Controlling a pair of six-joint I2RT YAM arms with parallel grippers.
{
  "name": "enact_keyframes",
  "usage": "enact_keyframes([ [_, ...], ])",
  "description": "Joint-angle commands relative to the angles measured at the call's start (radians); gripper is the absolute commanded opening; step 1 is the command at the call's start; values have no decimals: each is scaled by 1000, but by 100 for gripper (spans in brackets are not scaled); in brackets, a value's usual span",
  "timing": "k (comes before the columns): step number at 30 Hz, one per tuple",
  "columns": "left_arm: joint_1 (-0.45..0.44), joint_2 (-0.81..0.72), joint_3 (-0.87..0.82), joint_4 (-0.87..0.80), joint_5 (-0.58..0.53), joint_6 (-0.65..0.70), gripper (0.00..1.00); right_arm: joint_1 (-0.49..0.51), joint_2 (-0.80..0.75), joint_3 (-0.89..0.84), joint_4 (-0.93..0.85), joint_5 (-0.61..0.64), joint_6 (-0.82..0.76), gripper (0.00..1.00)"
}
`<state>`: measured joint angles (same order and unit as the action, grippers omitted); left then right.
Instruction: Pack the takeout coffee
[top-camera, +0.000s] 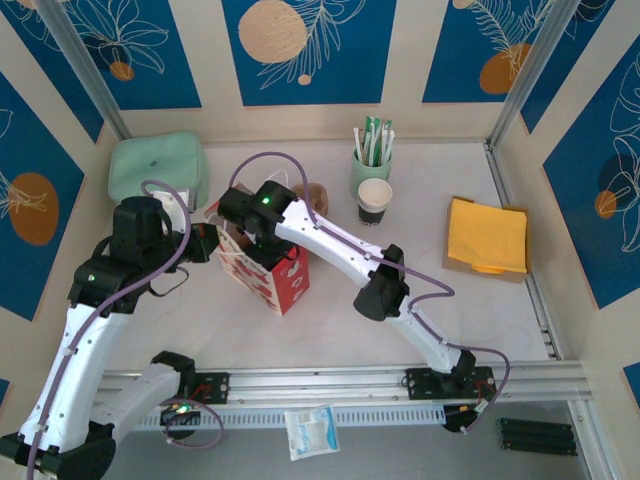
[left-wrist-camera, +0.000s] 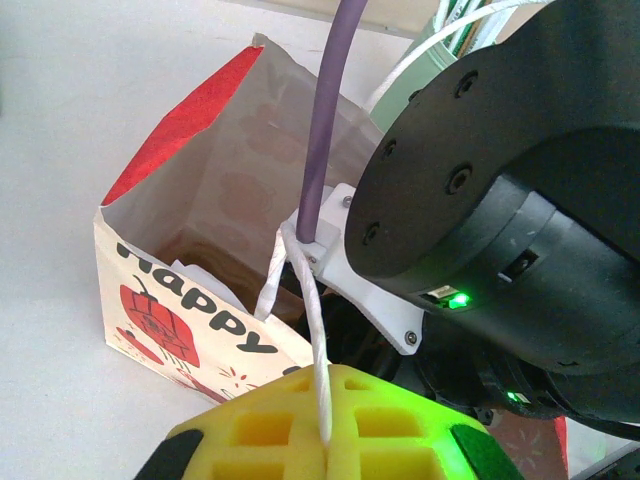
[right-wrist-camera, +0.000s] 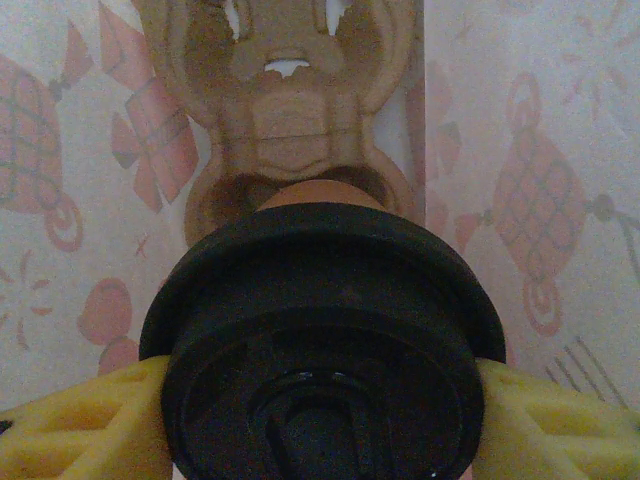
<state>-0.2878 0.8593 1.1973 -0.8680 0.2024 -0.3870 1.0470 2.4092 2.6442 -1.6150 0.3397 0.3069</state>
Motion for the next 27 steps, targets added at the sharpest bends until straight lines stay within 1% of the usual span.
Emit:
enact_keyframes([
  [1,10,-9,-12,6,12,2,0,3,-6,2,-31,-18,17,58],
  [14,10,-9,-12,10,14,0,0,2,-5,-3,-38,-28,13,58],
  [27,10,-6,-13,16,17,-1,0,-1,-5,5,-85,-52,15,58],
])
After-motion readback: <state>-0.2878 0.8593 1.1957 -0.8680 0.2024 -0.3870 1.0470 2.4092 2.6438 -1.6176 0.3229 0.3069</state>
